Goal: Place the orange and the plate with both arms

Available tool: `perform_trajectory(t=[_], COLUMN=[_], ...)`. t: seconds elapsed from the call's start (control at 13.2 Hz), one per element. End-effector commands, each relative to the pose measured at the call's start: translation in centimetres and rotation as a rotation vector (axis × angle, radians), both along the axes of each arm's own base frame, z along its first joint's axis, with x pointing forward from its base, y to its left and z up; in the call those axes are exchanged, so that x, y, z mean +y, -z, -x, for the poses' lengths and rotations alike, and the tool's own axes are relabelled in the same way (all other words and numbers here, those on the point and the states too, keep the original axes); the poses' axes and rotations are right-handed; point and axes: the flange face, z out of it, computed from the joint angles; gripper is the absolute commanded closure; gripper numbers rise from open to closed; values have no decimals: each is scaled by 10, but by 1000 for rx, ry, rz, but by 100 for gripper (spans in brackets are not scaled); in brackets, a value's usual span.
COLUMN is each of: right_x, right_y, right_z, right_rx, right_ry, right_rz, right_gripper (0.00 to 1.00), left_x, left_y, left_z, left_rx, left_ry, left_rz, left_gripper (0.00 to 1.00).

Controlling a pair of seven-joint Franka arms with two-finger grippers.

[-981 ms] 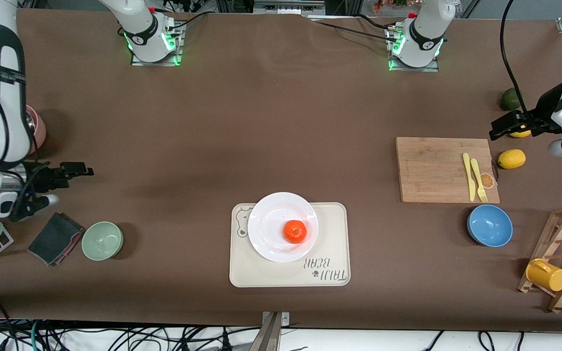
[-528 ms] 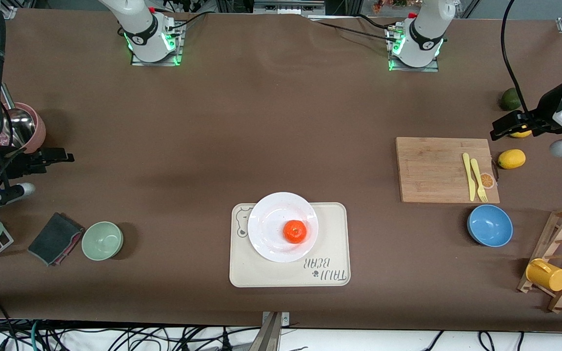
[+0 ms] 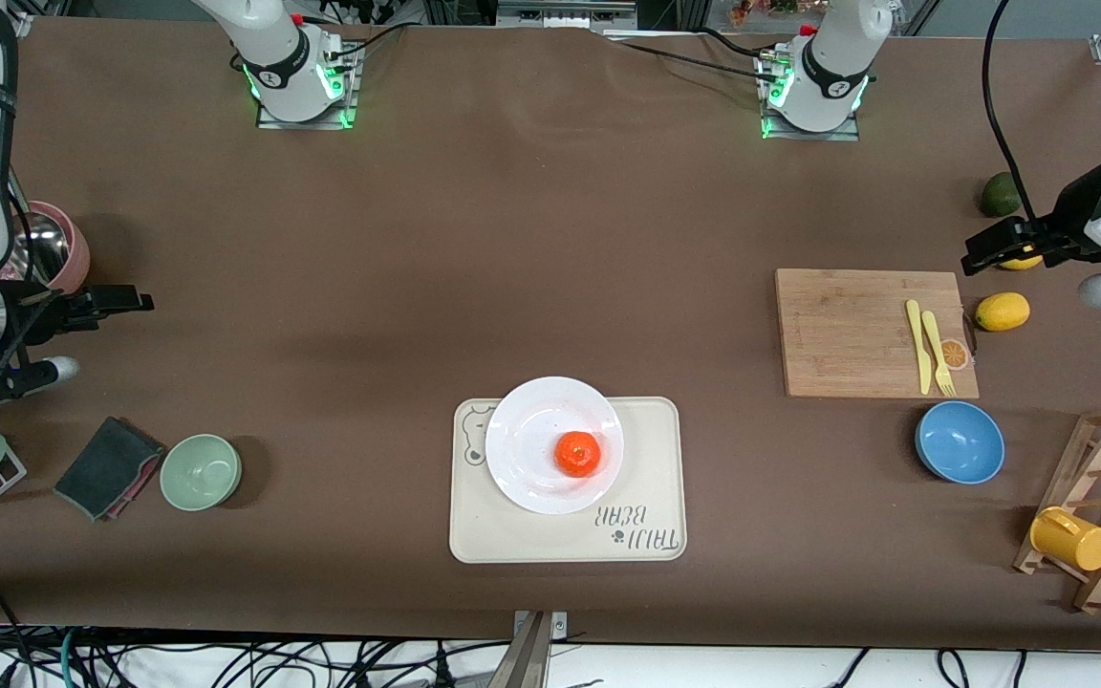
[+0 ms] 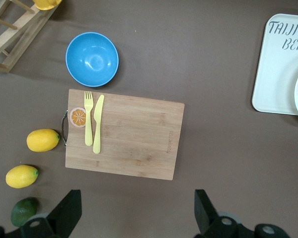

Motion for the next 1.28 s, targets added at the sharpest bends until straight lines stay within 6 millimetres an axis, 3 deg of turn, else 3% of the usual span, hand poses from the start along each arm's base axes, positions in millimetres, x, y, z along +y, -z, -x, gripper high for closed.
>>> perform_trajectory(t=[0.0, 0.23, 0.38, 0.68, 0.98, 1.21], right_x=[41, 62, 50, 36, 24, 20], right_y=[-40, -69, -96, -154, -142, -135], right_z=[26, 54, 65, 88, 91, 92], right_rx=[-38, -47, -90, -189, -164, -150], right_ry=[34, 245, 353, 369, 368, 357], right_rz=[114, 161, 170, 142, 178, 179], right_gripper=[0, 0, 0, 0, 0, 0], left_x=[2, -2, -7, -2, -9, -1], left_y=[-6, -4, -5, -6, -6, -2], left_z=[-2, -1, -1, -1, -2, -1], left_rx=[-1, 5, 3, 5, 0, 10], left_ry=[5, 5, 13, 13, 21, 0], left_rz=[-11, -12, -11, -11, -11, 11], left_gripper=[0, 0, 0, 0, 0, 0])
